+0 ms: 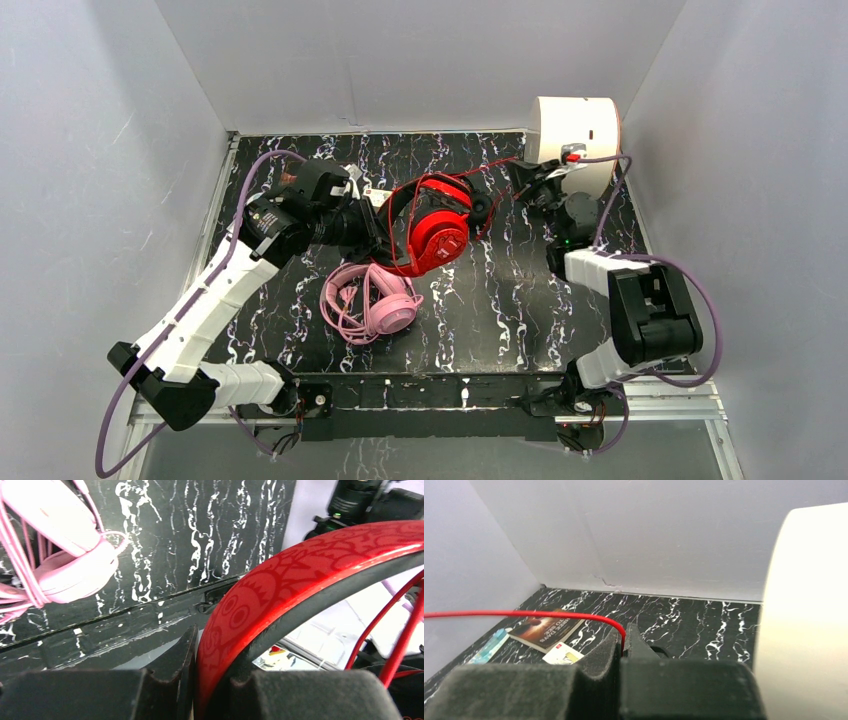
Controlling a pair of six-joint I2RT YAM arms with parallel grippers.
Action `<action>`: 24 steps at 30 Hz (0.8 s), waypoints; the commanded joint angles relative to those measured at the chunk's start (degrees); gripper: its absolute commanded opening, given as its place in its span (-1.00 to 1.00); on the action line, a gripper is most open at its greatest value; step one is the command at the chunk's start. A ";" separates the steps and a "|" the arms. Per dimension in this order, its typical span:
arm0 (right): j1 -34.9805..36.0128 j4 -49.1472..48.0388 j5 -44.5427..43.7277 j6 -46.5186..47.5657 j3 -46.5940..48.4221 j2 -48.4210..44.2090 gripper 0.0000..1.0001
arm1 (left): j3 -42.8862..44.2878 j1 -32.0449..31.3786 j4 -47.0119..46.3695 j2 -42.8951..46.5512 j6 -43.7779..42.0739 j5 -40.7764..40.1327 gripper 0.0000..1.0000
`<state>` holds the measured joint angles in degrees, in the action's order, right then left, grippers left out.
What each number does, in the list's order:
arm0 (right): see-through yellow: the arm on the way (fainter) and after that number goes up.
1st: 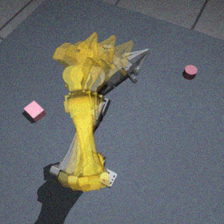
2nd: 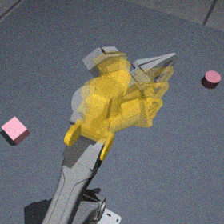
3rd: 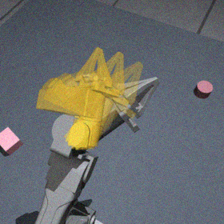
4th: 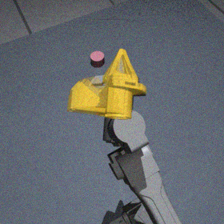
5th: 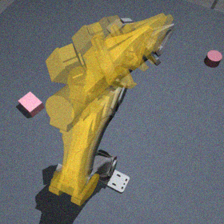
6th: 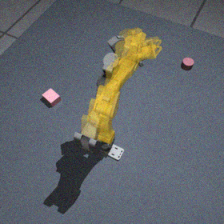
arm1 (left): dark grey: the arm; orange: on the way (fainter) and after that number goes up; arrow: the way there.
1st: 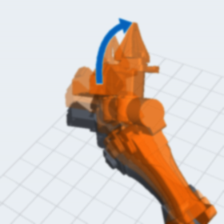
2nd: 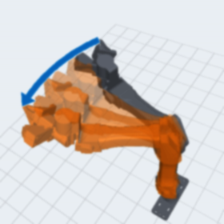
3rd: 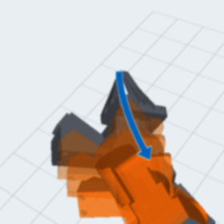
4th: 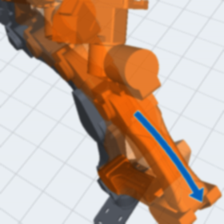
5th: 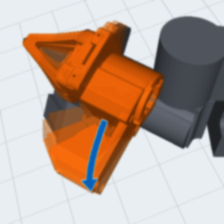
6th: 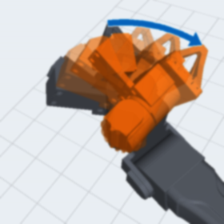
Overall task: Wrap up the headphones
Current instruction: Wrap the headphones cable around the headphones.
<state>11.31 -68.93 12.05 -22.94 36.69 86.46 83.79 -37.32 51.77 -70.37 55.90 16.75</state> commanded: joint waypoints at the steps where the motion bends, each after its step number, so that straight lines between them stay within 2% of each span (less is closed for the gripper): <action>1: -5.95 4.14 2.30 -4.47 0.41 -4.09 -1.00 | 1.18 0.23 3.78 1.31 -3.50 -2.02 -1.00; 5: -10.16 6.45 6.40 -6.57 0.38 -5.20 -1.00 | 3.40 0.22 7.08 1.90 -5.40 -5.41 -1.00; 10: -10.71 10.94 13.90 -6.73 1.09 -5.35 -1.00 | 8.96 0.18 12.93 0.80 -8.10 -9.98 -1.00; 13: -10.57 17.90 19.85 -6.48 1.53 -5.11 -1.00 | 10.09 0.23 9.59 2.09 -5.99 -8.87 -1.00; 16: -4.91 25.57 22.89 -3.34 1.08 -6.25 -1.00 | 10.63 0.23 3.00 3.29 -2.84 -8.93 -1.00; 20: 8.34 38.44 20.23 2.63 3.12 -7.83 -1.00 | 15.76 0.23 -0.80 -0.10 -3.28 -17.54 -1.00; 24: 16.78 45.52 19.70 2.08 5.37 -7.99 -1.00 | 19.57 0.19 -8.12 -3.89 -3.28 -24.42 -1.00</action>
<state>21.80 -34.28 31.99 -23.73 37.87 80.62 98.15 -37.32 55.44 -71.99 51.53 -0.14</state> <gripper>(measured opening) 0.032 0.129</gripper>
